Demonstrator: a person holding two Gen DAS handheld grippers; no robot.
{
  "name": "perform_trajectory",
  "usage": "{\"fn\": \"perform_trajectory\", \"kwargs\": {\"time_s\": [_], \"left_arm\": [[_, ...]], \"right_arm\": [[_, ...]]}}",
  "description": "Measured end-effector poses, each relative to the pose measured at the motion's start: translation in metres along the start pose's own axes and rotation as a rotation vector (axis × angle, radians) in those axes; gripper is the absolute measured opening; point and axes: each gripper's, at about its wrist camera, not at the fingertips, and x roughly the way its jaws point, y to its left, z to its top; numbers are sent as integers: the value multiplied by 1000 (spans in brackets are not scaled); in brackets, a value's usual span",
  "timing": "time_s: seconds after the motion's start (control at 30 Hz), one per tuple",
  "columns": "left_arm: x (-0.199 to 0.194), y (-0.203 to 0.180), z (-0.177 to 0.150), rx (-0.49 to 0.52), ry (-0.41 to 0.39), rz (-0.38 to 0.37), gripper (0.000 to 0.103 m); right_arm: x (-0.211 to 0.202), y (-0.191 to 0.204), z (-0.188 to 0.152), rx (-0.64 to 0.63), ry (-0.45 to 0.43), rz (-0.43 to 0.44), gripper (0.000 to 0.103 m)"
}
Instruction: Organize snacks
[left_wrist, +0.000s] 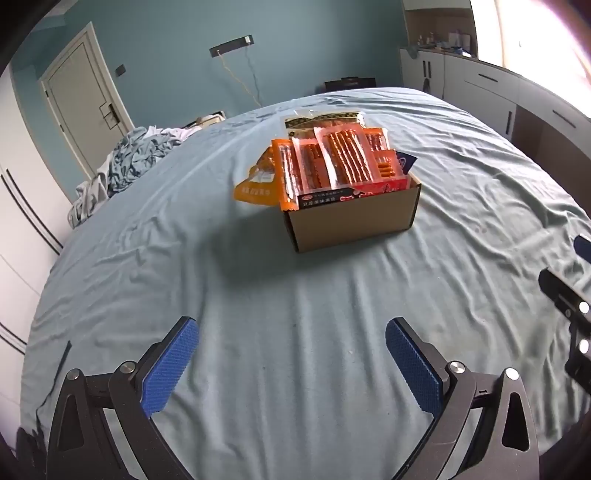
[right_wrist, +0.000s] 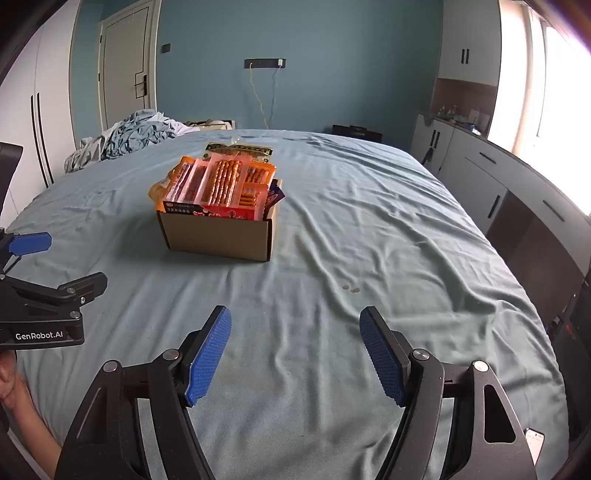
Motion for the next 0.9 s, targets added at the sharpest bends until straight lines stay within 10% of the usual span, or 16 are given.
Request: {"fn": "perform_trajectory", "kwargs": {"time_s": [0.43,0.63,0.9], "left_arm": [[41,32,-1,91,-28,-19,103],[84,67,-4,-67,53,-107,103],[134,80,-26,67,137,-89,103]], "right_arm": [[33,-16,11,-112,68,129,71],[63,-37,-2,-230,-22,82,71],[118,-65,-20,-277,153,33,71]]}}
